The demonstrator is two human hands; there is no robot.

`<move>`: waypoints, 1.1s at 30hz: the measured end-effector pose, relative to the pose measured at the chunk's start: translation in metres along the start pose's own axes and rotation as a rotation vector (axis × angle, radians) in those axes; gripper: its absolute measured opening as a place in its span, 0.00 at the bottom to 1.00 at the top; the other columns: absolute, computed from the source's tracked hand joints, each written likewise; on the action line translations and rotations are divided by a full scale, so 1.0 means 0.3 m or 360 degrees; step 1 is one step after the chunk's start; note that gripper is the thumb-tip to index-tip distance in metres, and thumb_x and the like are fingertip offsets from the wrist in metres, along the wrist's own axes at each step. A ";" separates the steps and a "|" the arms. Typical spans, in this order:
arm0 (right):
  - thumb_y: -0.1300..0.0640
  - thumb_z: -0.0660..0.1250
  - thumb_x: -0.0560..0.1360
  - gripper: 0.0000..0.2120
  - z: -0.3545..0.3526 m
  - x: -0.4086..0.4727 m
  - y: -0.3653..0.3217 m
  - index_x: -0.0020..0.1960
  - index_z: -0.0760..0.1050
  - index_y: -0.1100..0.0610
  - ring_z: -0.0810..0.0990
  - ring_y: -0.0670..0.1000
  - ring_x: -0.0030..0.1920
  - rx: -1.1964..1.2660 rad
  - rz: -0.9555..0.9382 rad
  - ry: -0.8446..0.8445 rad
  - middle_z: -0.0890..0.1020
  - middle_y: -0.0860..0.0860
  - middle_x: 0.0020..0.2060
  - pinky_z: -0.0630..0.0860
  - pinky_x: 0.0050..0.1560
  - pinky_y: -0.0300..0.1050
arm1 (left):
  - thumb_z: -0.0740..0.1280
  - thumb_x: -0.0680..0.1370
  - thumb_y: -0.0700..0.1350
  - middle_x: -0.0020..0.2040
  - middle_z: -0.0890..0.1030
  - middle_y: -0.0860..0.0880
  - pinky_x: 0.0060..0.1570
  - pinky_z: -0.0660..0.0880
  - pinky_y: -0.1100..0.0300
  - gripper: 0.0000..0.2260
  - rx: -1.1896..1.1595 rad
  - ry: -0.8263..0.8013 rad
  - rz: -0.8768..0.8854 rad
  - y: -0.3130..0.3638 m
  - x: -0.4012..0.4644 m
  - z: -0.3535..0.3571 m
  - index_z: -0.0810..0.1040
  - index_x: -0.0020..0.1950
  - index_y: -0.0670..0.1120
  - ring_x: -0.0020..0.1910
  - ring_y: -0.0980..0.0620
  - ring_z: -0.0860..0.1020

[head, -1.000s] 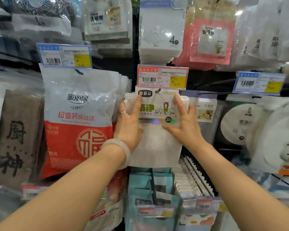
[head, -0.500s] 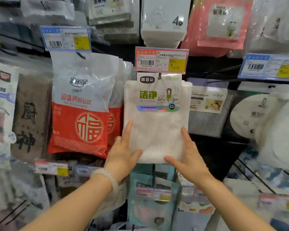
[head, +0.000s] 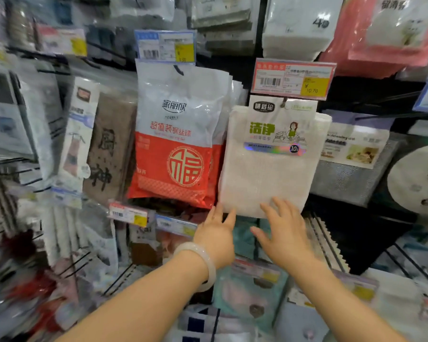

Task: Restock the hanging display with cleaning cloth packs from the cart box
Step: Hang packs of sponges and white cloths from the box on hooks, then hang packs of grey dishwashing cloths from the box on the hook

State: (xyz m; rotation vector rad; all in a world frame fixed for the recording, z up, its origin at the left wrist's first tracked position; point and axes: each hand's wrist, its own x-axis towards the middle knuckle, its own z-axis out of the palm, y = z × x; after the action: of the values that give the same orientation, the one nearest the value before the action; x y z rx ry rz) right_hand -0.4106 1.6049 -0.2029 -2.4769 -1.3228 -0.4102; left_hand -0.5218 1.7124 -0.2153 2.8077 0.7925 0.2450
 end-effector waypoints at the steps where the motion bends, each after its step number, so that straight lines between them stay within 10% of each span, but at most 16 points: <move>1: 0.46 0.64 0.75 0.27 -0.004 -0.008 -0.033 0.71 0.64 0.54 0.56 0.57 0.73 0.0041 -0.0006 0.0007 0.61 0.57 0.73 0.54 0.72 0.51 | 0.62 0.78 0.43 0.77 0.41 0.42 0.74 0.49 0.55 0.34 -0.0114 -0.0046 0.0001 -0.015 -0.010 -0.012 0.44 0.77 0.46 0.76 0.46 0.43; 10: 0.66 0.63 0.71 0.23 0.081 -0.092 -0.599 0.66 0.71 0.60 0.67 0.62 0.67 0.0469 -0.0493 0.0022 0.70 0.61 0.66 0.64 0.67 0.53 | 0.61 0.74 0.41 0.74 0.61 0.46 0.71 0.59 0.55 0.28 -0.0223 0.0341 -0.0064 -0.405 -0.316 -0.133 0.58 0.74 0.46 0.73 0.48 0.59; 18: 0.55 0.63 0.77 0.34 0.353 -0.093 -1.298 0.76 0.48 0.51 0.44 0.57 0.76 0.0352 -0.0985 -0.0477 0.46 0.56 0.77 0.48 0.74 0.53 | 0.63 0.77 0.50 0.77 0.43 0.42 0.73 0.49 0.46 0.37 0.0249 0.0218 -0.0904 -1.087 -0.776 -0.235 0.42 0.76 0.49 0.76 0.43 0.43; 33: 0.50 0.64 0.76 0.36 0.788 -0.205 -2.308 0.76 0.48 0.52 0.45 0.58 0.76 0.0397 -0.1790 -0.1104 0.46 0.57 0.77 0.51 0.74 0.54 | 0.63 0.76 0.56 0.77 0.42 0.40 0.74 0.50 0.47 0.39 -0.0037 -0.0008 -0.2239 -1.828 -1.520 -0.145 0.42 0.77 0.47 0.76 0.41 0.42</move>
State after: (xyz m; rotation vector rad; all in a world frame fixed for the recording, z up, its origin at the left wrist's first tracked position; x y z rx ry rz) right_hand -0.9986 2.0181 -0.3529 -1.4595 -2.7570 0.4408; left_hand -1.1865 1.9335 -0.3557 1.5898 2.3637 -0.0141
